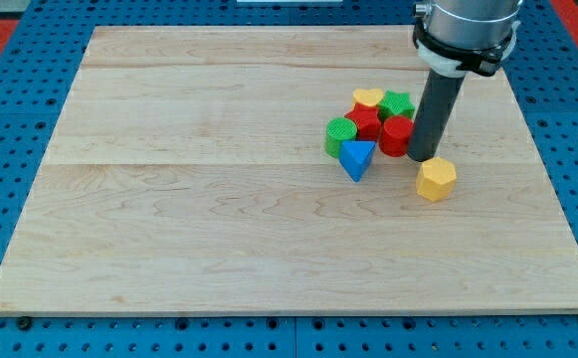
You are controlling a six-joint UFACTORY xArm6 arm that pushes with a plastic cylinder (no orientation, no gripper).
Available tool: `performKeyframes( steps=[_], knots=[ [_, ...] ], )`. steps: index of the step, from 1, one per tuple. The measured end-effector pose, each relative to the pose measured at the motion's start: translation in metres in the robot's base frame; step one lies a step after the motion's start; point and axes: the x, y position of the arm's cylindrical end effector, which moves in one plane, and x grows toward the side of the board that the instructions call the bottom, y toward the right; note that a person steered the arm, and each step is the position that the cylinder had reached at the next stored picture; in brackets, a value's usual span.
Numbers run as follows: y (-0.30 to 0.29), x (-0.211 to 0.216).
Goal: Push the yellow hexagon into the red star
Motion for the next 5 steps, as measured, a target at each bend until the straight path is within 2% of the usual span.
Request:
performKeyframes(
  steps=[2, 3, 4, 5],
  knots=[
    [0.066, 0.006],
    [0.081, 0.045],
    [0.080, 0.078],
    [0.067, 0.078]
  ],
)
